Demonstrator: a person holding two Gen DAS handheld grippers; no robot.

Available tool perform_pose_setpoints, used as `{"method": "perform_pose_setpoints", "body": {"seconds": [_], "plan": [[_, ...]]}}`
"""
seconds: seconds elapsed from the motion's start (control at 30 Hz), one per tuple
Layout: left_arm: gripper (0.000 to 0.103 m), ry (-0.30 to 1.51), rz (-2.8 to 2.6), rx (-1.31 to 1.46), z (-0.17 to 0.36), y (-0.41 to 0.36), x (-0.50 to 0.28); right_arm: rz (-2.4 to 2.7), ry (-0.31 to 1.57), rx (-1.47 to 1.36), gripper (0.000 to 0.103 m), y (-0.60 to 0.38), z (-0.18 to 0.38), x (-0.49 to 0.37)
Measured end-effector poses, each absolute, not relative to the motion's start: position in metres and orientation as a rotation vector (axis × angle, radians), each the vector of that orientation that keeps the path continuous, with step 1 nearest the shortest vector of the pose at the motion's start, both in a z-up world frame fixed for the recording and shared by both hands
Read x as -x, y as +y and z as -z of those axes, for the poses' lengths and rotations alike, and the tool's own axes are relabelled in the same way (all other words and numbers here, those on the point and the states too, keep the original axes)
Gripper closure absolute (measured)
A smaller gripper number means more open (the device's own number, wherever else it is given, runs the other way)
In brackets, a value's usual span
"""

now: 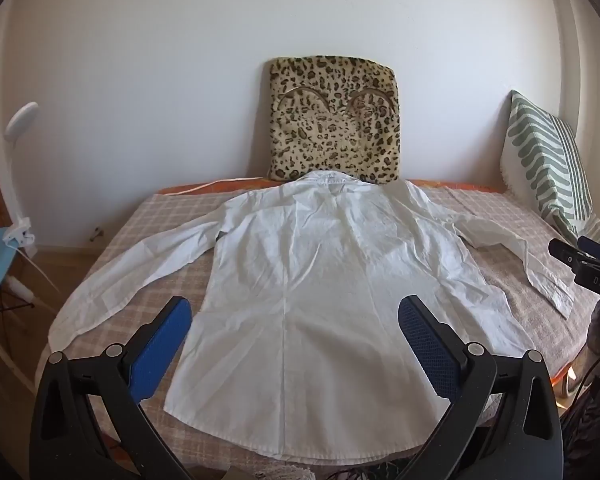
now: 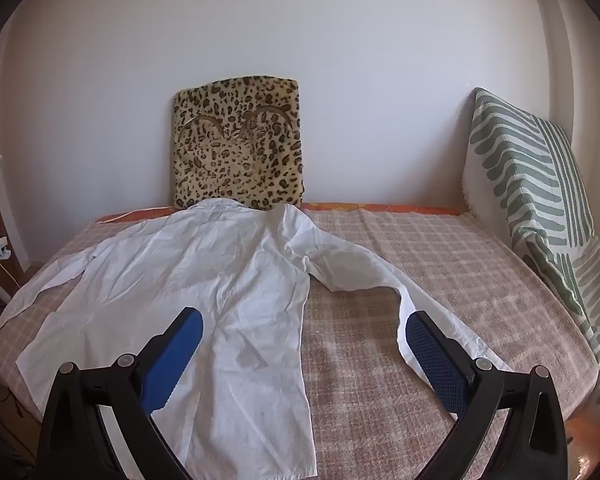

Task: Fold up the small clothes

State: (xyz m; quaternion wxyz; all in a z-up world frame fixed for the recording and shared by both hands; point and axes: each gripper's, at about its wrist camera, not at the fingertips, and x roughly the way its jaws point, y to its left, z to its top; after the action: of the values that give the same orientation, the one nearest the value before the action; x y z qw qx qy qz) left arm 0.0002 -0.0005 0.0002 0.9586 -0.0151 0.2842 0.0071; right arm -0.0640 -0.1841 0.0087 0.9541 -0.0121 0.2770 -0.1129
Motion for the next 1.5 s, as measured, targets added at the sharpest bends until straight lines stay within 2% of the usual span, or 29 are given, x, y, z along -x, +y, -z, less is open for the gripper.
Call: {"method": "perform_pose_setpoints", "body": {"seconds": [1.5], "plan": [[0.0, 0.547, -0.023, 0.022, -0.012, -0.001, 0.002, 0.22, 0.568, 0.01, 0.0, -0.183, -0.009, 0.062]]}}
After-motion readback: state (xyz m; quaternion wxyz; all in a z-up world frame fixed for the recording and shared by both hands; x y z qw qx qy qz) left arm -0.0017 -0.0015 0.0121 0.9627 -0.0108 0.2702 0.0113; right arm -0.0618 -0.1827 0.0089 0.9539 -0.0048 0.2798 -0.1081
